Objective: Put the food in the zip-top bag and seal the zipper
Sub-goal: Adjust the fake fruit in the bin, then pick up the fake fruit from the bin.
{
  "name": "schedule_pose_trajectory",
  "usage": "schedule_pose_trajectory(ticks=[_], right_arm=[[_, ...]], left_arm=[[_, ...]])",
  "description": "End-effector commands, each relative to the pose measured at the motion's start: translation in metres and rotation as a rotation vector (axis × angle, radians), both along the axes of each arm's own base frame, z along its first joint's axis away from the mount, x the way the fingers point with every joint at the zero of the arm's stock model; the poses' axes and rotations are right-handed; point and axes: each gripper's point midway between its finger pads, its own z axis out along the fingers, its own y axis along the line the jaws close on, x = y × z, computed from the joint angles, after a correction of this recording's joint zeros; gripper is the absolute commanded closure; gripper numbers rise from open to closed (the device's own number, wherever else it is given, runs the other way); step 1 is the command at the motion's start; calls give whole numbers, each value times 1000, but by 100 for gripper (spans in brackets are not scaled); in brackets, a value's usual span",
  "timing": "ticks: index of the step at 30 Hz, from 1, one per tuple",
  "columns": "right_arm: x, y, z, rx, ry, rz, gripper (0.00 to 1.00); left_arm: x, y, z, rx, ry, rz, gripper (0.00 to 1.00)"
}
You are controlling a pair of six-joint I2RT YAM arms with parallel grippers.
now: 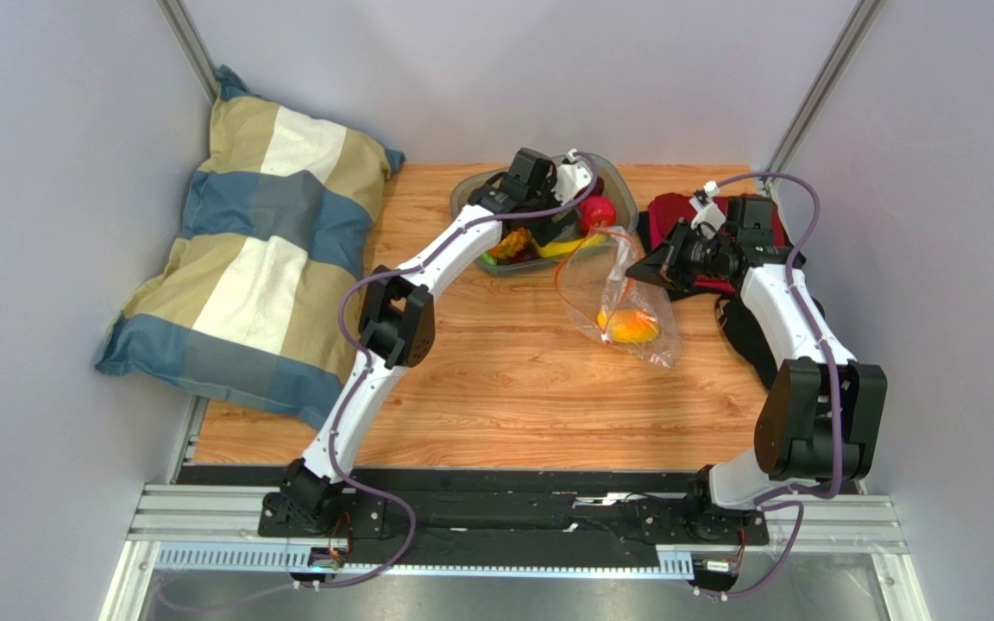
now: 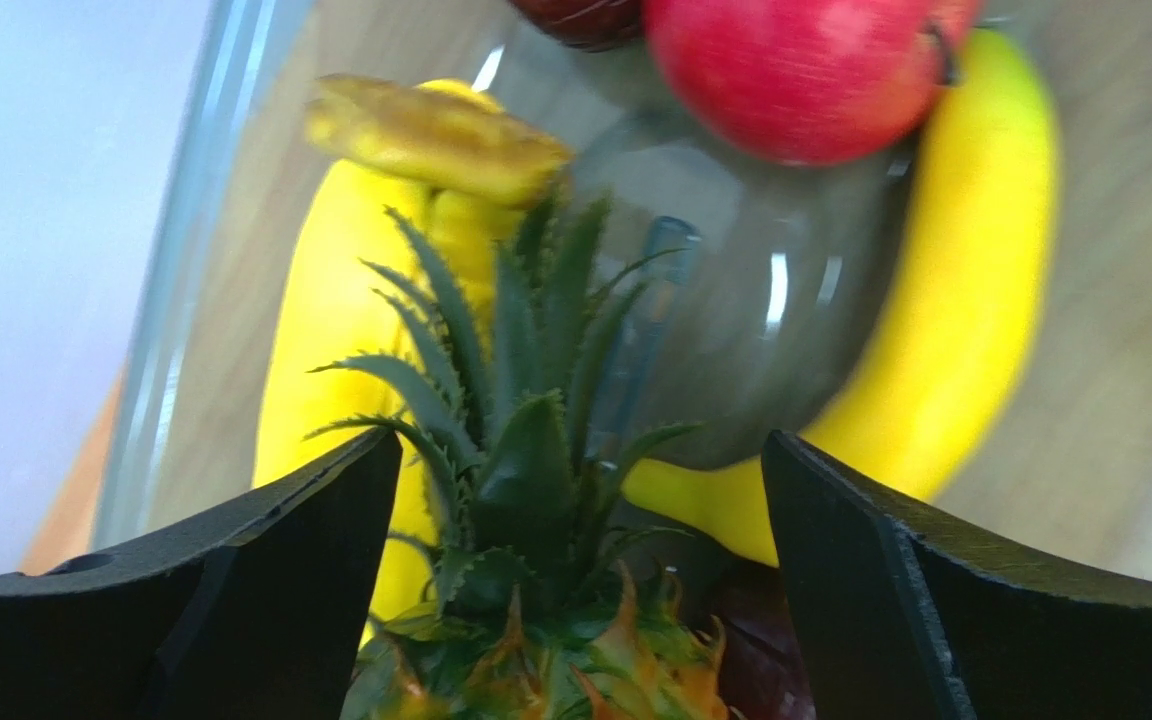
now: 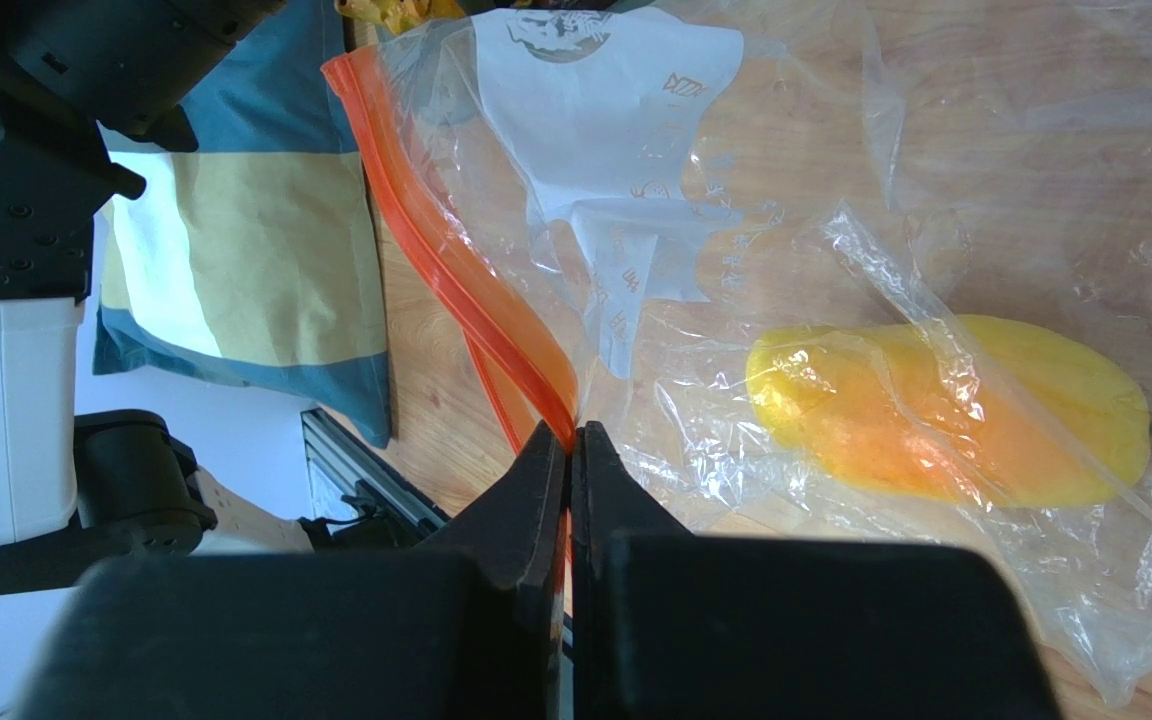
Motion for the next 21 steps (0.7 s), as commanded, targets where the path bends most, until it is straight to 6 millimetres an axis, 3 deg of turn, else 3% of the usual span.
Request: schedule_pose_trajectory(ticks=[1, 2, 5, 8, 11, 14, 19, 21], right_arm=[[6, -3, 13, -3, -53, -8, 100], [5, -3, 13, -2, -52, -8, 100], [4, -3, 13, -3, -54, -7, 100], [4, -3, 14, -5, -56, -8, 100], [4, -3, 14, -5, -54, -8, 100], [6, -2, 16, 1, -52, -3, 100], [10, 1, 21, 28, -46, 14, 100], [12, 5, 28, 57, -53, 26, 100]], left_arm=[[19, 8, 10, 102, -130, 17, 5], [19, 7, 11, 106, -138, 13, 6], [23, 4, 17, 126, -187, 1, 23], [30, 1, 42, 126, -272, 4, 48], [33, 1, 82, 77, -348, 37, 85], [28, 3, 124, 3, -399, 56, 99], [7, 5, 165, -109, -386, 45, 100], [2, 8, 173, -150, -366, 65, 100]])
